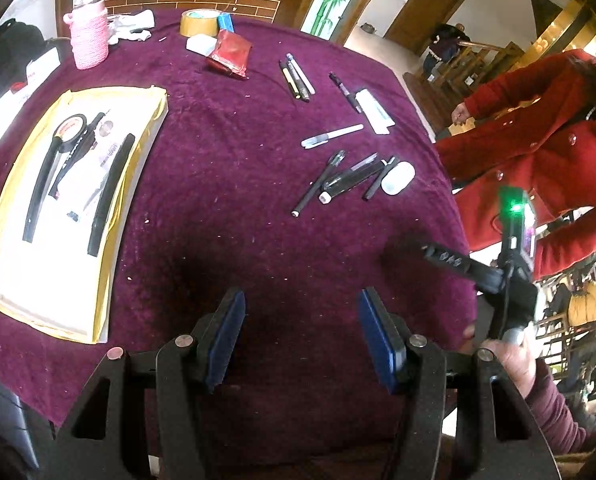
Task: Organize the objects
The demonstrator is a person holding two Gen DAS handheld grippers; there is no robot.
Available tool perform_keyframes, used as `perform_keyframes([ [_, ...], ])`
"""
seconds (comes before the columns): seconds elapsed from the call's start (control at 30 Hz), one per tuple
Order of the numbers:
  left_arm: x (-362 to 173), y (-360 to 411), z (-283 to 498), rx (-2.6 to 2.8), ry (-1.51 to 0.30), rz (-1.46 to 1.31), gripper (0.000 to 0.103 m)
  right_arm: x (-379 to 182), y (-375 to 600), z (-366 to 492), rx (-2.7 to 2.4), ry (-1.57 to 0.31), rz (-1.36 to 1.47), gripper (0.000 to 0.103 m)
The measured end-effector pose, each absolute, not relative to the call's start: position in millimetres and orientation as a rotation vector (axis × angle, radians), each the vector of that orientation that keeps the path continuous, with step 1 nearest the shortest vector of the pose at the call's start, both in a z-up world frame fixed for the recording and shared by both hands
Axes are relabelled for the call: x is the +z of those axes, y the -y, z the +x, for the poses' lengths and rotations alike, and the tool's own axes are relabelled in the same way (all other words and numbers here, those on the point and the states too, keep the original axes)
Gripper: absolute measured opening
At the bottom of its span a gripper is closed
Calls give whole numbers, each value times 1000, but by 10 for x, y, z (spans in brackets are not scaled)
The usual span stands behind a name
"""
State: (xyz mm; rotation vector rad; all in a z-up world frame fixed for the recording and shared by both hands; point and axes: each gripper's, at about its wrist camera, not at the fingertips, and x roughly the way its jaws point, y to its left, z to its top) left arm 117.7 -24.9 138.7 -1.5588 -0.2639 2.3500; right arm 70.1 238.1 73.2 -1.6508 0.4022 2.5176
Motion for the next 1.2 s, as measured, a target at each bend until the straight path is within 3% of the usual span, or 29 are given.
perform_keyframes([
  [0.3, 1271, -58, 895, 2379, 63, -1543, 53, 617, -2721, 751, 2435, -504, -1626, 54],
  [0.57, 998, -350, 660, 2285, 115, -1621, 53, 555, -2808, 817, 2481, -461, -1645, 55],
  [0.73, 974, -468, 596, 2286, 94, -1620, 53, 538, -2764, 855, 2554, -440, -1625, 70],
  [0.8, 971, -488, 573, 2283, 93, -1625, 53, 524, -2712, 863, 2587, -409, -1610, 81],
  [0.97, 959, -525, 508, 2296, 78, -1636, 53, 477, -2538, 859, 2628, -230, -1619, 93],
  [1.07, 995, -527, 461, 2309, 71, -1621, 53, 452, -2527, 845, 2663, -232, -1627, 102],
  [1.2, 1031, -519, 359, 2325, 42, -1593, 53, 411, -2420, 838, 2653, -120, -1615, 103],
])
